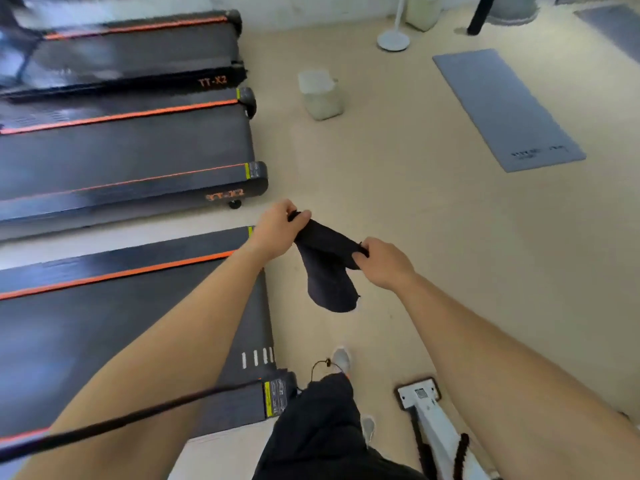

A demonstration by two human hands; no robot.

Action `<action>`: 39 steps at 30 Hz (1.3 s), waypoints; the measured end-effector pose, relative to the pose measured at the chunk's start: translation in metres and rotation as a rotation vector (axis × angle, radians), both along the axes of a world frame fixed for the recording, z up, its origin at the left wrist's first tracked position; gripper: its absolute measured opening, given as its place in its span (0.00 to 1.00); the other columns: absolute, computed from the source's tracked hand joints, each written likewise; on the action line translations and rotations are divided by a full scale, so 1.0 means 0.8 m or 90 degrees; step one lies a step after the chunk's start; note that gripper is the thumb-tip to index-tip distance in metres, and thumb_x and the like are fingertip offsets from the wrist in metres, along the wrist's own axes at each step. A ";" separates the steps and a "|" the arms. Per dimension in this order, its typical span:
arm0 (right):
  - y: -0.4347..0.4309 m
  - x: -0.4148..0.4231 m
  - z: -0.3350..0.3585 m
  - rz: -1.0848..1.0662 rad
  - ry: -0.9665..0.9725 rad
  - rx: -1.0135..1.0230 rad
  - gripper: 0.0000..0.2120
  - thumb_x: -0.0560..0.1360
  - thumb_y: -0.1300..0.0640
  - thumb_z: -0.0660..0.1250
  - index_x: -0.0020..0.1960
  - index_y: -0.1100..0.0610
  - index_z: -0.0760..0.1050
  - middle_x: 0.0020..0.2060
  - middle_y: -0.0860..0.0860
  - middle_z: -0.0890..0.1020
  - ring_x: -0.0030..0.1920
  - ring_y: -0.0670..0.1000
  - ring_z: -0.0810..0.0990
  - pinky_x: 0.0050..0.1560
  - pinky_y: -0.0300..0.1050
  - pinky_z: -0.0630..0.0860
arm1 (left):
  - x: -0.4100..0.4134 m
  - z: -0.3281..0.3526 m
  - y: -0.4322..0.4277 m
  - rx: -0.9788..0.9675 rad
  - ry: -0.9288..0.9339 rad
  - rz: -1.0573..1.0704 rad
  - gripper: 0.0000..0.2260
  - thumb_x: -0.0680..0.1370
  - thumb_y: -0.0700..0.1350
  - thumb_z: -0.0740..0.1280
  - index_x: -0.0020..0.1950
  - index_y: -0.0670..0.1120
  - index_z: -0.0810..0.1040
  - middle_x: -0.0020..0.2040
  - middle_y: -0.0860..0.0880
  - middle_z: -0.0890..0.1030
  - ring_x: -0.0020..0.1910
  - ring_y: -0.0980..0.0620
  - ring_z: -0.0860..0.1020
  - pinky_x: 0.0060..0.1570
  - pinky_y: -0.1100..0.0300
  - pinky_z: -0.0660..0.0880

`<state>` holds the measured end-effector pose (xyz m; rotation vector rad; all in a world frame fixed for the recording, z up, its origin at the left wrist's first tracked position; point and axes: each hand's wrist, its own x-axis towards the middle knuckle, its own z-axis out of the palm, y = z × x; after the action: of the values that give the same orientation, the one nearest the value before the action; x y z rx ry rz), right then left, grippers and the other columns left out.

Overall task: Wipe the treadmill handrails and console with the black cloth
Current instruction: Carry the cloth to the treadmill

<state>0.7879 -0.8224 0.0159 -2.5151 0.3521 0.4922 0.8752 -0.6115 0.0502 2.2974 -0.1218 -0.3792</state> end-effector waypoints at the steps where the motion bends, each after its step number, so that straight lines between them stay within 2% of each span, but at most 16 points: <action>1: 0.002 0.025 0.002 0.018 -0.007 0.002 0.10 0.79 0.48 0.58 0.52 0.52 0.73 0.46 0.51 0.81 0.47 0.58 0.80 0.47 0.51 0.76 | 0.010 -0.003 0.009 -0.010 0.011 0.035 0.15 0.80 0.57 0.64 0.44 0.46 0.70 0.40 0.44 0.77 0.41 0.40 0.79 0.42 0.47 0.77; 4: 0.014 0.107 0.003 0.064 -0.014 0.046 0.11 0.79 0.48 0.58 0.49 0.53 0.74 0.43 0.52 0.82 0.44 0.57 0.81 0.45 0.52 0.78 | 0.045 -0.020 0.035 -0.041 0.043 0.125 0.16 0.80 0.56 0.65 0.43 0.44 0.70 0.39 0.43 0.76 0.36 0.43 0.77 0.41 0.49 0.77; 8: 0.043 0.213 0.003 0.151 -0.015 0.072 0.12 0.79 0.48 0.59 0.43 0.54 0.73 0.39 0.52 0.81 0.41 0.56 0.80 0.40 0.50 0.74 | 0.094 -0.037 0.066 -0.062 0.052 0.226 0.15 0.80 0.53 0.67 0.41 0.45 0.68 0.36 0.47 0.73 0.35 0.48 0.72 0.35 0.54 0.70; 10: 0.063 0.261 0.005 0.195 -0.010 0.082 0.12 0.79 0.48 0.60 0.42 0.54 0.74 0.39 0.52 0.81 0.41 0.55 0.79 0.41 0.50 0.75 | 0.118 -0.044 0.084 -0.080 0.074 0.280 0.15 0.79 0.54 0.67 0.44 0.44 0.69 0.38 0.47 0.75 0.37 0.47 0.74 0.36 0.54 0.73; 13: 0.102 0.323 0.011 0.277 0.001 0.101 0.12 0.80 0.49 0.60 0.43 0.54 0.76 0.40 0.52 0.81 0.43 0.55 0.79 0.43 0.50 0.75 | 0.138 -0.044 0.112 -0.100 0.103 0.353 0.17 0.78 0.57 0.68 0.52 0.44 0.72 0.46 0.48 0.79 0.44 0.48 0.79 0.46 0.50 0.80; 16: 0.150 0.370 0.018 0.371 0.002 0.127 0.13 0.80 0.50 0.61 0.44 0.57 0.78 0.40 0.53 0.81 0.44 0.56 0.80 0.45 0.52 0.76 | 0.143 -0.034 0.141 -0.118 0.107 0.415 0.19 0.74 0.60 0.71 0.53 0.47 0.75 0.49 0.50 0.81 0.44 0.52 0.79 0.41 0.57 0.76; 19: 0.206 0.410 0.022 0.470 0.012 0.117 0.14 0.80 0.49 0.62 0.39 0.54 0.75 0.36 0.51 0.79 0.42 0.55 0.78 0.44 0.50 0.73 | 0.146 -0.026 0.179 -0.093 0.152 0.442 0.20 0.69 0.61 0.76 0.51 0.49 0.79 0.47 0.52 0.82 0.46 0.52 0.80 0.42 0.58 0.75; 23: 0.290 0.462 0.017 0.606 0.043 0.128 0.16 0.78 0.46 0.63 0.39 0.56 0.76 0.38 0.52 0.81 0.44 0.56 0.80 0.47 0.52 0.75 | 0.146 -0.014 0.227 -0.011 0.216 0.497 0.20 0.67 0.56 0.77 0.53 0.48 0.80 0.48 0.49 0.82 0.44 0.50 0.79 0.42 0.55 0.76; 25: 0.335 0.477 0.018 0.696 0.058 0.131 0.14 0.79 0.48 0.62 0.40 0.55 0.76 0.39 0.52 0.80 0.45 0.56 0.78 0.46 0.50 0.73 | 0.143 -0.007 0.249 0.043 0.205 0.558 0.16 0.71 0.52 0.76 0.52 0.45 0.81 0.47 0.48 0.82 0.45 0.48 0.79 0.46 0.52 0.76; 27: 0.382 0.487 0.022 0.806 0.036 0.126 0.14 0.81 0.50 0.60 0.41 0.57 0.75 0.41 0.52 0.78 0.46 0.57 0.76 0.45 0.47 0.68 | 0.139 0.004 0.269 0.084 0.193 0.621 0.09 0.74 0.50 0.74 0.49 0.47 0.81 0.44 0.50 0.82 0.47 0.47 0.79 0.47 0.53 0.76; 29: 0.425 0.484 0.032 0.897 0.022 0.128 0.16 0.81 0.50 0.58 0.41 0.58 0.73 0.41 0.53 0.78 0.47 0.58 0.76 0.44 0.49 0.68 | 0.127 0.018 0.283 0.136 0.175 0.693 0.06 0.75 0.51 0.73 0.45 0.50 0.80 0.42 0.51 0.80 0.46 0.46 0.79 0.46 0.54 0.75; 31: 0.466 0.477 0.045 0.948 0.034 0.143 0.17 0.81 0.49 0.56 0.39 0.58 0.71 0.40 0.53 0.78 0.45 0.58 0.76 0.43 0.51 0.70 | 0.111 0.030 0.300 0.184 0.157 0.762 0.06 0.76 0.52 0.71 0.44 0.52 0.78 0.42 0.51 0.80 0.46 0.47 0.78 0.47 0.53 0.74; 35: 0.547 0.454 0.063 1.008 0.064 0.204 0.19 0.81 0.49 0.57 0.45 0.64 0.75 0.43 0.58 0.81 0.45 0.59 0.79 0.48 0.57 0.76 | 0.074 0.048 0.344 0.196 0.133 0.884 0.06 0.76 0.53 0.71 0.44 0.54 0.77 0.42 0.53 0.80 0.46 0.47 0.79 0.49 0.51 0.76; 39: 0.631 0.433 0.070 1.089 0.082 0.219 0.18 0.81 0.50 0.58 0.42 0.62 0.76 0.38 0.55 0.80 0.41 0.56 0.79 0.41 0.52 0.74 | 0.048 0.051 0.396 0.206 0.109 0.966 0.07 0.76 0.53 0.71 0.46 0.51 0.77 0.40 0.54 0.78 0.43 0.50 0.78 0.42 0.54 0.72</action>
<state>1.1339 -0.3178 0.0715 -1.8334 -1.7883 1.1218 0.9135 -0.2951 0.0914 1.9621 1.7333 0.2346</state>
